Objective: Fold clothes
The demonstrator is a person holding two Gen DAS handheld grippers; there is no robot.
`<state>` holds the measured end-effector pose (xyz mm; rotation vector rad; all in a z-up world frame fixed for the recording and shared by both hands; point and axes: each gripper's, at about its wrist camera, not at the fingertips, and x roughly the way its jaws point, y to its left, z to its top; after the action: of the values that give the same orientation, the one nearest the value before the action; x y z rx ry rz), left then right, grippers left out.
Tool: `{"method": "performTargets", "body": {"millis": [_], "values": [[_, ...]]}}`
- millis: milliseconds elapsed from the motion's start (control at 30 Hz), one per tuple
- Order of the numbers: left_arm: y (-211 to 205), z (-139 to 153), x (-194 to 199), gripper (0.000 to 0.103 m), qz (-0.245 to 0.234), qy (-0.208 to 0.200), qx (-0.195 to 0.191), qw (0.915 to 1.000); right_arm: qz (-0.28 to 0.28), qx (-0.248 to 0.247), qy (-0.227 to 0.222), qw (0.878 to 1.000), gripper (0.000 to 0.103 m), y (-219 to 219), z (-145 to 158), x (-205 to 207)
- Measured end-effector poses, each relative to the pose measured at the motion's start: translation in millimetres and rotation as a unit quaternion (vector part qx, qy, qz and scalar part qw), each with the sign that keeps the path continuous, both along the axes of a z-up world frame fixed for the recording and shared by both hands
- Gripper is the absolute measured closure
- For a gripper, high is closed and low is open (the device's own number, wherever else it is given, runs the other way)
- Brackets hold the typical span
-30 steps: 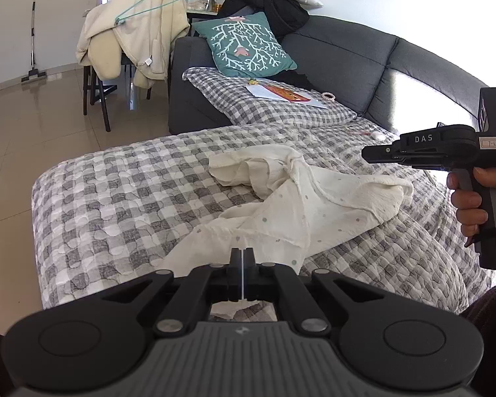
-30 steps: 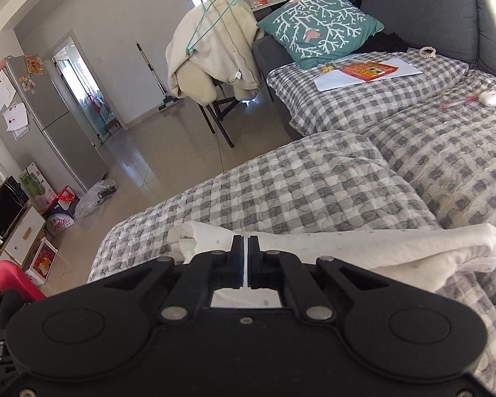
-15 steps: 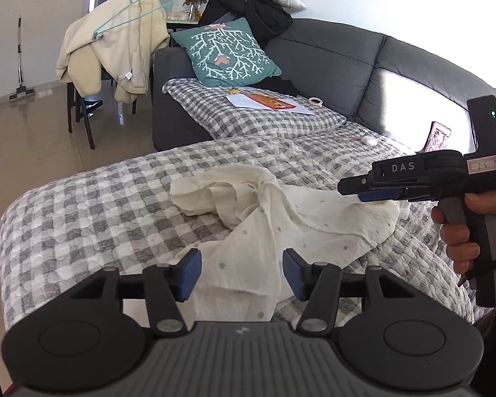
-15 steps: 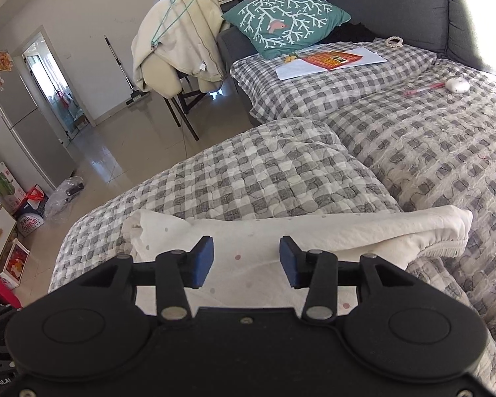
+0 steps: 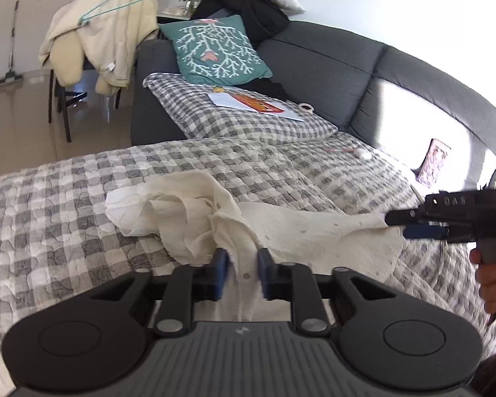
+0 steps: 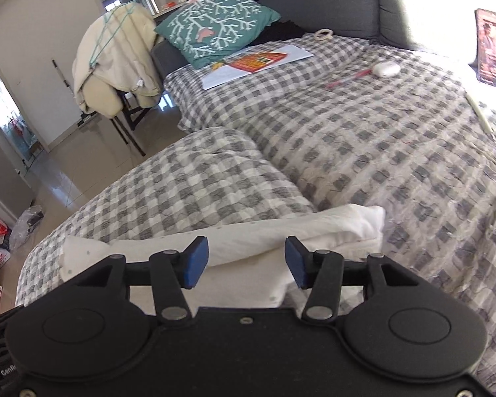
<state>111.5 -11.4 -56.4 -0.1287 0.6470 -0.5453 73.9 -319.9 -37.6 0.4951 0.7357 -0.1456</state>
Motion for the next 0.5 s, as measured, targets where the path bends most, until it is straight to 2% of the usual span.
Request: {"method": "performTargets", "body": {"millis": [100,233,367,500], "values": [[4.9,6.6,-7.8,0.098,-0.014,-0.014,-0.029,0.9994,-0.018,0.041,0.011,0.999,0.048,-23.5,-8.7,-5.1],[5.5,21.3,-27.3,0.099,-0.061,-0.039,-0.062,0.9955,-0.041,0.086,0.016,0.995,0.048,-47.5,-14.8,-10.1],[-1.1,26.9,-44.8,0.1,-0.107,-0.046,-0.066,0.991,-0.046,0.087,0.012,0.995,0.048,-55.7,-13.8,-13.0],[-17.0,29.8,-68.4,0.1,-0.184,-0.043,-0.06,0.9801,-0.033,0.08,0.002,0.996,0.048,-55.3,-8.5,-17.6]]}}
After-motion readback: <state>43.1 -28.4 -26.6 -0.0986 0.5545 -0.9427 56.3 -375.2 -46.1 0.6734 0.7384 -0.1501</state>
